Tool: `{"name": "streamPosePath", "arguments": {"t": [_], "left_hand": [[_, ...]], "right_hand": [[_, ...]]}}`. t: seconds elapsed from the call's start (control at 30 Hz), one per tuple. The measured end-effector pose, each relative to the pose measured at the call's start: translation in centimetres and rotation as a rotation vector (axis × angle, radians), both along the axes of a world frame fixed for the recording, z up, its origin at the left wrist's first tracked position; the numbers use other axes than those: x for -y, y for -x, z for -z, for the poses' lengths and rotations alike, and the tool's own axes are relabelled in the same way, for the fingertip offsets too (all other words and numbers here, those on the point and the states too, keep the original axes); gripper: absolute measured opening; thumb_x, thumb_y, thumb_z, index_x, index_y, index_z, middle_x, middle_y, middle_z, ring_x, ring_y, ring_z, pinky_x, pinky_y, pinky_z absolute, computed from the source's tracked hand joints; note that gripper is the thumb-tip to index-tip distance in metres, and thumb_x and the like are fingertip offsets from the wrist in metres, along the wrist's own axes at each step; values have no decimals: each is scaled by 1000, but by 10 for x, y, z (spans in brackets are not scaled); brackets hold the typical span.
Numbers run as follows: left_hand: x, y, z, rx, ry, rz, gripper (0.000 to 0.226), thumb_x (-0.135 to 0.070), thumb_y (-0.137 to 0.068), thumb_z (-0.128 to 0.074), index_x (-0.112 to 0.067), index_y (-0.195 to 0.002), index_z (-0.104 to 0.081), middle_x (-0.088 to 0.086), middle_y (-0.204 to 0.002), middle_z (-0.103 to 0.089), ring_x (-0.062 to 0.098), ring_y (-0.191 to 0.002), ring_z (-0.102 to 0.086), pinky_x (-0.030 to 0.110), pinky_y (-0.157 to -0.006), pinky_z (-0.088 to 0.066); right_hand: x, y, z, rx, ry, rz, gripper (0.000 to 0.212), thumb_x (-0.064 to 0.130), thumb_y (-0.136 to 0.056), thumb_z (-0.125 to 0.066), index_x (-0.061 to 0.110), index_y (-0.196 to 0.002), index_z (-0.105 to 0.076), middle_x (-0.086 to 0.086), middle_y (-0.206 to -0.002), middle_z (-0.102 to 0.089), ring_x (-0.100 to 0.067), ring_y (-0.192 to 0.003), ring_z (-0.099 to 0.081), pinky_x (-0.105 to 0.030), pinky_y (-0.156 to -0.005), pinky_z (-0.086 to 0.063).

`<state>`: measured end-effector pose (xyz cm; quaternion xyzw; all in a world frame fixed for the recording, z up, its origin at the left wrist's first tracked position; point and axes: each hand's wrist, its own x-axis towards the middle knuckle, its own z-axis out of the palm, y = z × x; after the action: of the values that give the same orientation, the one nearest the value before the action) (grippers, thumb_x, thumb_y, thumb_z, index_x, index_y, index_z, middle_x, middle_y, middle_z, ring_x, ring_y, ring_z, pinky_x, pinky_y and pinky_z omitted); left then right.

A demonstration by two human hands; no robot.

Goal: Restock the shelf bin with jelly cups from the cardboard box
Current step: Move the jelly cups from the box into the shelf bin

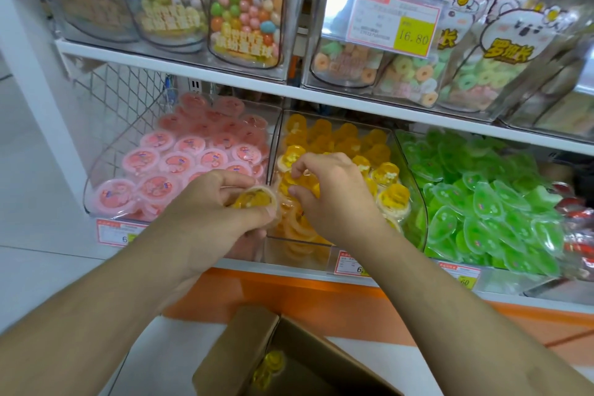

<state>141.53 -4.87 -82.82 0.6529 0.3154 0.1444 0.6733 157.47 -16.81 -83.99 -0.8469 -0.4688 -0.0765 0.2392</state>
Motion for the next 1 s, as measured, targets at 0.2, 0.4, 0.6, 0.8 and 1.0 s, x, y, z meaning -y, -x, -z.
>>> {"name": "streamPosePath", "arguments": {"t": [0.2, 0.4, 0.6, 0.8, 1.0], "left_hand": [[4, -2, -8, 11, -53, -11, 43, -19, -82, -86, -24, -119, -64, -7, -99, -80, 27, -82, -79, 43, -84, -61], [17, -5, -12, 26, -66, 57, 63, -35, -61, -91, -24, -117, -66, -2, -98, -81, 18, -88, -79, 44, -91, -59], [30, -10, -12, 131, 159, 110, 47, -16, -75, -80, -10, -121, -68, 17, -108, -78, 33, -93, -78, 41, -78, -65], [41, -11, -16, 152, 202, 179, 36, -1, -90, -70, -7, -125, -67, 19, -105, -77, 34, -95, -77, 44, -82, -65], [24, -11, -5, -11, -559, 18, 34, -16, -93, -73, -35, -120, -65, -17, -114, -73, 4, -107, -68, 35, -97, -54]], "right_hand": [[17, 4, -16, -102, -130, -52, 26, 14, -93, -71, 28, -115, -70, 14, -119, -66, -9, -115, -58, -30, -97, -50], [48, 26, -31, -256, -217, -332, 46, -2, -78, -71, 22, -117, -70, 12, -121, -65, -13, -117, -59, -21, -86, -44], [64, 27, -21, -202, -192, -216, 41, 32, -81, -88, 31, -115, -66, 19, -115, -64, -9, -111, -56, -20, -85, -40], [72, 28, -21, -219, -237, -149, 31, 33, -87, -84, 26, -112, -67, 16, -103, -65, -9, -100, -58, -21, -77, -45], [74, 18, -17, -223, -221, -23, 28, 29, -88, -83, 30, -109, -64, 22, -91, -57, 2, -89, -52, -17, -72, -38]]}}
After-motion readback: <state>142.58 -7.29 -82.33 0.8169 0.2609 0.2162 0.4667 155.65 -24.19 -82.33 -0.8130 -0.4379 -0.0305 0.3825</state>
